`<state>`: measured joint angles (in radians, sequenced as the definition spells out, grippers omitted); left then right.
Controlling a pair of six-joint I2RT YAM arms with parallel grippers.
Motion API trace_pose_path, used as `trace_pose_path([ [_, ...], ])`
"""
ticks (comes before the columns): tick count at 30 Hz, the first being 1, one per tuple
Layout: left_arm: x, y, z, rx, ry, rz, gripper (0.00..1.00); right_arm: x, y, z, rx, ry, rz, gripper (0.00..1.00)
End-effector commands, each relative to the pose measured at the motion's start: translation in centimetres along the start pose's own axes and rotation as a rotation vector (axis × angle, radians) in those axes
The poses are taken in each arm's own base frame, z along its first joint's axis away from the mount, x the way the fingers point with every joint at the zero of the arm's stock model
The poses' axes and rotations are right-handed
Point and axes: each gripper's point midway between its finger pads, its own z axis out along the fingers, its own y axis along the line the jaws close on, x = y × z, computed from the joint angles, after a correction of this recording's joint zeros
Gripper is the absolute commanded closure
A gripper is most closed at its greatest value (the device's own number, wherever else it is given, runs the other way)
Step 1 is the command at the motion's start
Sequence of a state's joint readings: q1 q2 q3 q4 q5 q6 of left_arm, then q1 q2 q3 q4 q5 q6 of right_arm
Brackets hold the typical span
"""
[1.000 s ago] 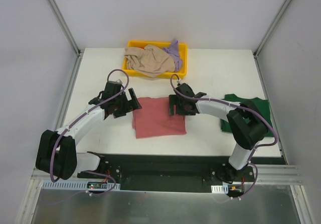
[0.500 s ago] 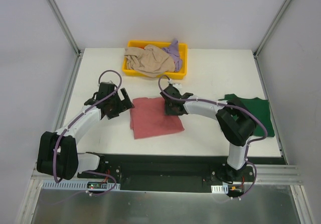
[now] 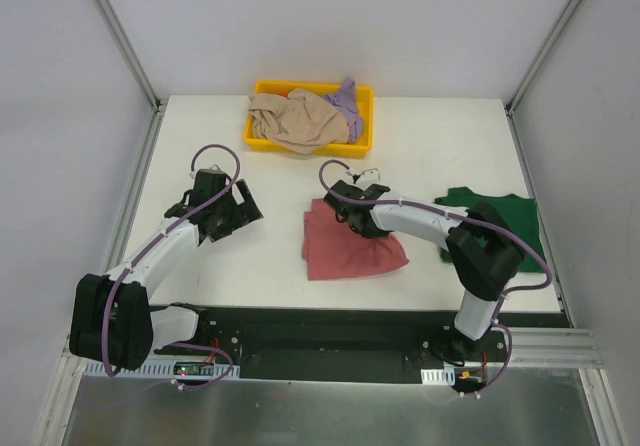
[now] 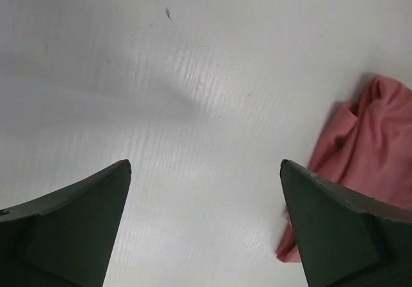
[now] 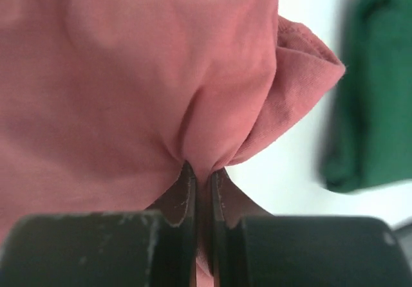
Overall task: Fold and stack the t-shirts
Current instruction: Put the neatly folded tshirt into the corner of the board with the right arm
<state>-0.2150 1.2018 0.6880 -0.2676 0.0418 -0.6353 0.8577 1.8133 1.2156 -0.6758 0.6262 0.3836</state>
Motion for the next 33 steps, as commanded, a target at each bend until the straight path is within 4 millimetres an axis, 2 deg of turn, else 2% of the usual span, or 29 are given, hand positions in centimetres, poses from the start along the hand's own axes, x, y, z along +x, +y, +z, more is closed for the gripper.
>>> trace_pose_path([
  [1, -0.5, 0.6, 0.0, -0.021, -0.033, 0.025, 0.01, -0.4, -10.8, -3.8, 0.321, -0.059, -0.172, 1.0],
  [5, -0.6, 1.0, 0.1, -0.045, -0.042, 0.02, 0.01, -0.7, -14.5, -4.6, 0.413, -0.059, -0.241, 1.0],
  [12, -0.6, 1.4, 0.1, -0.058, -0.048, 0.016, 0.01, -2.3, -20.6, -6.9, 0.563, -0.105, -0.289, 1.0],
  [23, -0.7, 1.5, 0.0, -0.061, -0.057, 0.011, 0.01, -3.7, -24.3, -9.8, 0.526, -0.153, -0.291, 1.0],
  [33, -0.6, 1.7, 0.1, -0.065, -0.055, 0.008, 0.01, -5.2, -26.4, -11.8, 0.46, -0.196, -0.118, 1.0],
])
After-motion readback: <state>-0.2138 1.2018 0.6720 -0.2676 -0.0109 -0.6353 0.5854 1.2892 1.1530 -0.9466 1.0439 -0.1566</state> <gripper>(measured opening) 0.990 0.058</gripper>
